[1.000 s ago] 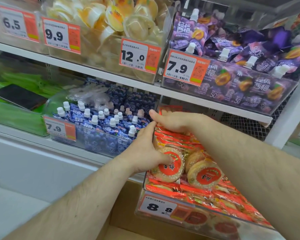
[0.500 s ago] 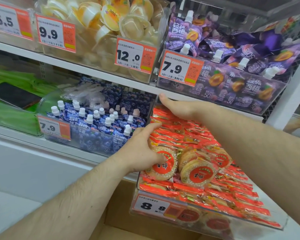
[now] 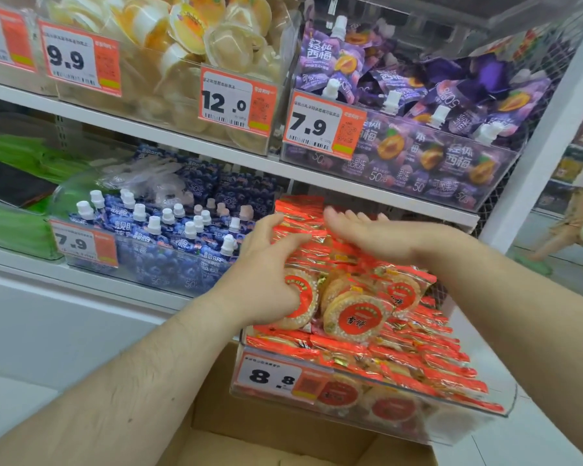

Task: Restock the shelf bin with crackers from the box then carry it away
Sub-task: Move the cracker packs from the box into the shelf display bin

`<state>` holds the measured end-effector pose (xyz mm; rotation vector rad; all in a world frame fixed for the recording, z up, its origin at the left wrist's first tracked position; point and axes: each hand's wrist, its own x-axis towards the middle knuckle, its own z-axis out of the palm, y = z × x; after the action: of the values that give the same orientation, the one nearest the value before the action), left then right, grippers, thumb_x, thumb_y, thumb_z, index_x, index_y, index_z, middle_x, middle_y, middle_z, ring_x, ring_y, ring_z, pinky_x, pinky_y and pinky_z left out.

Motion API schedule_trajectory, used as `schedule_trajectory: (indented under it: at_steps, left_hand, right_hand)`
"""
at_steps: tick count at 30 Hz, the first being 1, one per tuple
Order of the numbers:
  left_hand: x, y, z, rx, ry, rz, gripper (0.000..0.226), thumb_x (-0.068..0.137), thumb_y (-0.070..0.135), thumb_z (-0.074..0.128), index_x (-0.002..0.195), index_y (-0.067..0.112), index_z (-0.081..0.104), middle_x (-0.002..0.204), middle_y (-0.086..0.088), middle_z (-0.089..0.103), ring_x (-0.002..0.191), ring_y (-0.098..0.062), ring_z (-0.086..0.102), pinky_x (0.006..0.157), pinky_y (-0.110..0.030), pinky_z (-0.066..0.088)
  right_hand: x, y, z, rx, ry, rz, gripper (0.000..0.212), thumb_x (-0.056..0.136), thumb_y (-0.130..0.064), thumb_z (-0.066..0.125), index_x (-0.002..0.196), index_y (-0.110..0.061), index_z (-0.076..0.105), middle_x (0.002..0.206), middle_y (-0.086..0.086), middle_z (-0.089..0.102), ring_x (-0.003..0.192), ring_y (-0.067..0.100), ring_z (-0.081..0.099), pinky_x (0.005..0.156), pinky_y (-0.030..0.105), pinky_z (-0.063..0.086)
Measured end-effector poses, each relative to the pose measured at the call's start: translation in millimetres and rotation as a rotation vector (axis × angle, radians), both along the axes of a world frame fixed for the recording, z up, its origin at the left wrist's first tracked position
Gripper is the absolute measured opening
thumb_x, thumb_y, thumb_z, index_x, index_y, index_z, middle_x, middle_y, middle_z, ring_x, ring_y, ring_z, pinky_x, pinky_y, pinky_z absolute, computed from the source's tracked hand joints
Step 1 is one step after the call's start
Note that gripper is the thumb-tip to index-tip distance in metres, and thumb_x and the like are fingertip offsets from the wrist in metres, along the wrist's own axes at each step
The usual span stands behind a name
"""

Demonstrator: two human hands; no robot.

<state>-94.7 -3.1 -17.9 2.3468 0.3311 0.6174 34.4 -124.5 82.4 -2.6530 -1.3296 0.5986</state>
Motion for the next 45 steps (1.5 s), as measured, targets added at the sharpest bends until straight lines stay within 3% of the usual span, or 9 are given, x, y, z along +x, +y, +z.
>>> schedule_trajectory:
  at_steps: [4,11,16,22,26,29,34,39,45]
  left_hand:
    - [1.6,-6.1,1.3,0.115,0.043,-0.008,0.064,0.081,0.007,0.06,0.139,0.031,0.047,0.15,0.009,0.025,0.141,-0.015,0.018,0.115,-0.03,0.026]
    - [0.6,-11.2,1.4,0.15,0.046,0.035,0.063,0.077,0.012,0.061,0.138,0.025,0.051,0.144,0.006,0.034,0.135,-0.019,0.027,0.113,-0.033,0.03]
    - [1.1,-25.7,6.1,0.274,0.151,0.13,0.076,0.068,0.06,0.055,0.136,0.029,0.046,0.144,0.006,0.03,0.14,-0.019,0.014,0.103,-0.048,0.042]
    - [6.7,-34.4,7.7,0.359,0.216,0.228,0.072,0.078,0.068,0.055,0.137,0.034,0.034,0.147,0.004,0.027,0.145,-0.024,0.001,0.097,-0.051,0.046]
    - [6.2,-36.0,6.1,0.4,0.228,0.23,0.06,0.084,0.068,0.046,0.138,0.055,0.023,0.149,0.0,0.023,0.145,-0.027,-0.003,0.096,-0.055,0.045]
    - [6.3,-38.6,5.0,0.461,0.247,0.21,0.053,0.088,0.067,0.041,0.138,0.059,0.024,0.153,0.005,0.014,0.146,-0.025,-0.012,0.1,-0.057,0.043]
    - [7.7,-35.8,5.3,0.458,0.24,0.185,0.048,0.09,0.064,0.041,0.136,0.057,0.032,0.152,0.006,0.02,0.146,-0.022,0.0,0.1,-0.055,0.044]
    - [8.2,-34.7,4.7,0.458,0.229,0.175,0.047,0.089,0.063,0.043,0.135,0.055,0.036,0.15,0.005,0.024,0.145,-0.021,0.005,0.098,-0.053,0.046]
    - [10.2,-28.7,5.1,0.457,0.223,0.169,0.044,0.091,0.062,0.042,0.134,0.054,0.037,0.148,0.005,0.026,0.144,-0.019,0.006,0.096,-0.051,0.047]
  right_hand:
    - [-4.9,-29.7,-21.8,-0.447,-0.404,0.209,0.156,0.04,-0.095,0.053,0.148,-0.015,-0.027,0.155,0.003,-0.032,0.144,0.019,-0.027,0.118,0.046,-0.015]
    - [-12.3,-8.8,-54.2,-0.293,-0.574,0.201,0.152,0.055,-0.081,0.067,0.147,-0.003,-0.025,0.154,0.017,-0.03,0.144,0.031,-0.025,0.119,0.045,-0.012]
    - [-17.2,-16.5,-59.1,-0.239,-0.598,0.194,0.155,0.051,-0.082,0.068,0.148,-0.003,-0.024,0.155,0.017,-0.029,0.145,0.03,-0.025,0.118,0.045,-0.014]
    - [-8.6,-28.0,-47.9,-0.152,-0.424,0.234,0.153,0.045,-0.091,0.058,0.151,-0.011,-0.018,0.158,0.006,-0.026,0.145,0.018,-0.025,0.118,0.046,-0.016]
    - [18.8,-53.6,-35.8,0.11,-0.318,-0.057,0.115,0.064,-0.087,0.008,0.154,-0.016,-0.008,0.16,0.002,-0.017,0.146,0.014,-0.017,0.119,0.043,-0.013]
    - [36.5,-58.9,-53.7,0.033,-0.335,-0.151,0.104,0.069,-0.074,-0.009,0.153,-0.014,-0.009,0.16,0.006,-0.019,0.147,0.019,-0.018,0.12,0.045,-0.01]
    - [43.6,-49.7,-50.6,0.098,-0.176,-0.16,0.082,0.087,-0.066,-0.006,0.154,-0.02,0.001,0.162,0.002,-0.007,0.148,0.014,-0.009,0.119,0.041,-0.011]
    - [78.3,-16.7,-39.0,0.127,-0.35,-0.228,0.074,0.095,-0.06,-0.004,0.154,-0.021,0.018,0.163,0.004,0.008,0.15,0.021,0.001,0.119,0.049,-0.005]
    - [81.2,-12.7,-36.4,0.181,0.114,-0.381,0.102,0.07,-0.092,0.007,0.153,-0.034,0.018,0.162,-0.007,0.009,0.149,0.017,0.01,0.121,0.044,0.005]
